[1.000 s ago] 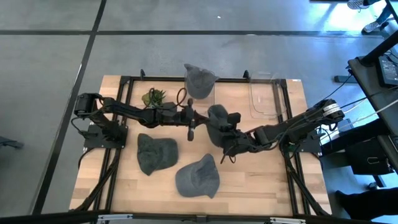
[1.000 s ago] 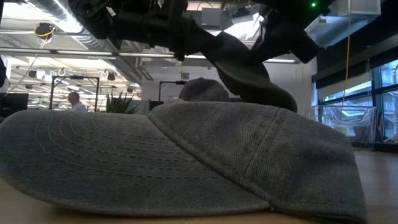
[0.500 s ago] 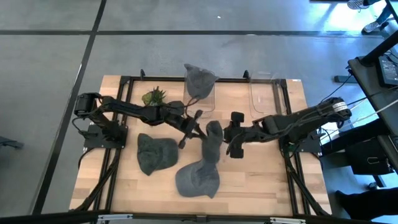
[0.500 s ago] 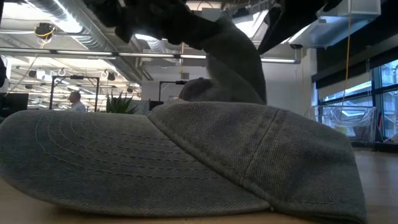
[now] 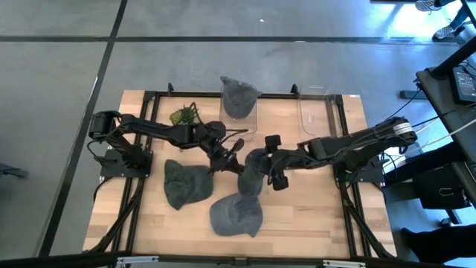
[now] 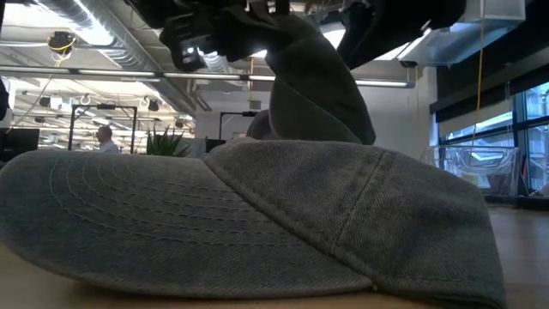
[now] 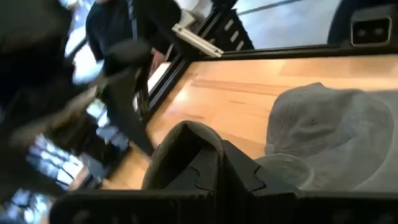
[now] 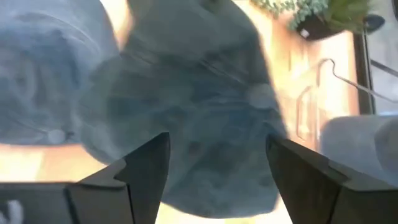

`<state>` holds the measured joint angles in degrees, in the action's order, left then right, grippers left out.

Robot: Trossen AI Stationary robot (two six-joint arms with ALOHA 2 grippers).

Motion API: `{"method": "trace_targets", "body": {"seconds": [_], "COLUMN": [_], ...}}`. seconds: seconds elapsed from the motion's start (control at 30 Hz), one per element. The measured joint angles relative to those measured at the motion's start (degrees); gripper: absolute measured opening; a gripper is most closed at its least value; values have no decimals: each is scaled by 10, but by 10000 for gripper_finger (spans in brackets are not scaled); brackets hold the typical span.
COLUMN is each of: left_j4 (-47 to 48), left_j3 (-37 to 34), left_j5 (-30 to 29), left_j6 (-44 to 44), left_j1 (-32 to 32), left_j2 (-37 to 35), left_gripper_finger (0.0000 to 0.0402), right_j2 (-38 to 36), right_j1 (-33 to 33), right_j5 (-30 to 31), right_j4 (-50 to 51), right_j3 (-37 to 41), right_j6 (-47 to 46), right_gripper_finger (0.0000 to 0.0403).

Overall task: Pick & Place hat
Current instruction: Put the top green cap into the right transparent bin

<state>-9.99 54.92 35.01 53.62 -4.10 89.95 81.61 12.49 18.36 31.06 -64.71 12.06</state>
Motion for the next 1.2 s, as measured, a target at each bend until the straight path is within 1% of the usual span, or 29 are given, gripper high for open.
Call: {"method": "trace_targets", "body": {"seconds": [0.2,0.27,0.37,0.43,0.53,0.6,0.77,1.03,1.2], "left_j4": [3,4,4,3,4,3,2,-10,-11], "left_j3": [0,0,0,0,0,0,0,0,0], "left_j5": [0,0,0,0,0,0,0,-1,-1], "left_j6": [120,143,147,148,165,169,168,168,167], "left_j1": [23,30,37,37,37,37,37,37,37], "left_j2": [0,0,0,0,0,0,0,0,0], "left_gripper_finger": [4,4,4,4,4,4,4,4,4], "right_j2": [0,0,0,0,0,0,0,14,14], "right_j1": [-23,-24,-24,-25,-33,-42,-53,-52,-52], "right_j5": [-3,-2,-1,-15,-82,-128,-176,-180,-179], "right_j4": [-6,-19,-40,-65,-96,-96,-100,-125,-118], "right_j3": [8,20,23,23,23,23,23,23,23], "right_j6": [24,39,66,91,109,106,104,105,104], "right_gripper_finger": [251,248,243,240,234,229,212,167,144]}}
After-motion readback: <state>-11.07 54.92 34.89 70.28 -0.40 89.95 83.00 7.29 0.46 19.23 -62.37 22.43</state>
